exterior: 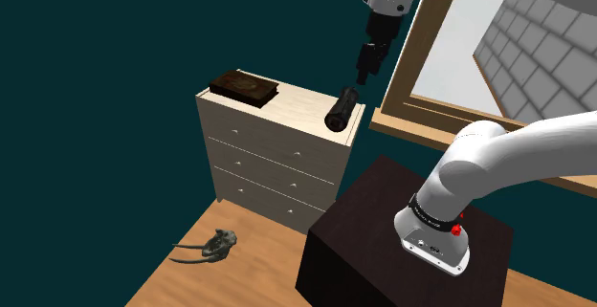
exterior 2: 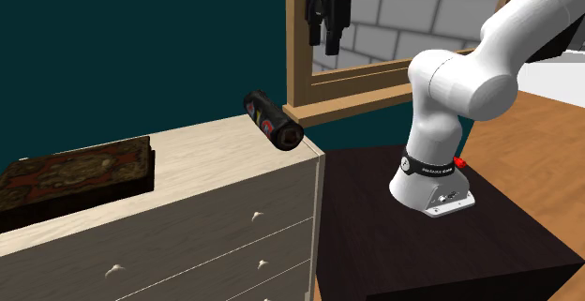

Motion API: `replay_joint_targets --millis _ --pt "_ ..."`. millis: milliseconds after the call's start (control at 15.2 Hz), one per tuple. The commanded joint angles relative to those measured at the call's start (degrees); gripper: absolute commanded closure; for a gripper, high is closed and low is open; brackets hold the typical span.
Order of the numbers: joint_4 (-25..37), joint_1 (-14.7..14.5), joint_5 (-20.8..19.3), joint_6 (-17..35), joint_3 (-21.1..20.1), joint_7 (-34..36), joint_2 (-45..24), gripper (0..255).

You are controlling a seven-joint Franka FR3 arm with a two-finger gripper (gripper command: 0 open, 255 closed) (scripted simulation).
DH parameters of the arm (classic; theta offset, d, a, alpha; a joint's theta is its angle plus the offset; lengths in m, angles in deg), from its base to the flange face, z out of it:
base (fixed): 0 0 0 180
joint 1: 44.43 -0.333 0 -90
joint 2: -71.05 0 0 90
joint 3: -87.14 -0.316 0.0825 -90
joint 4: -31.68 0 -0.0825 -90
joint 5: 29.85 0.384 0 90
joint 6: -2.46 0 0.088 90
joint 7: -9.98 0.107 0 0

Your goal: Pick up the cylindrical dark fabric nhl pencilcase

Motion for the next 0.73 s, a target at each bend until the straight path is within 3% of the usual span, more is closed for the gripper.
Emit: replay_joint_targets --millis 0,660 --pt "0.0 0.0 0.0 0.0 0.0 0.0 0.0 0" --pt "-11.7 13.8 10.4 27.4 -0.3 30.9 -6.6 0"
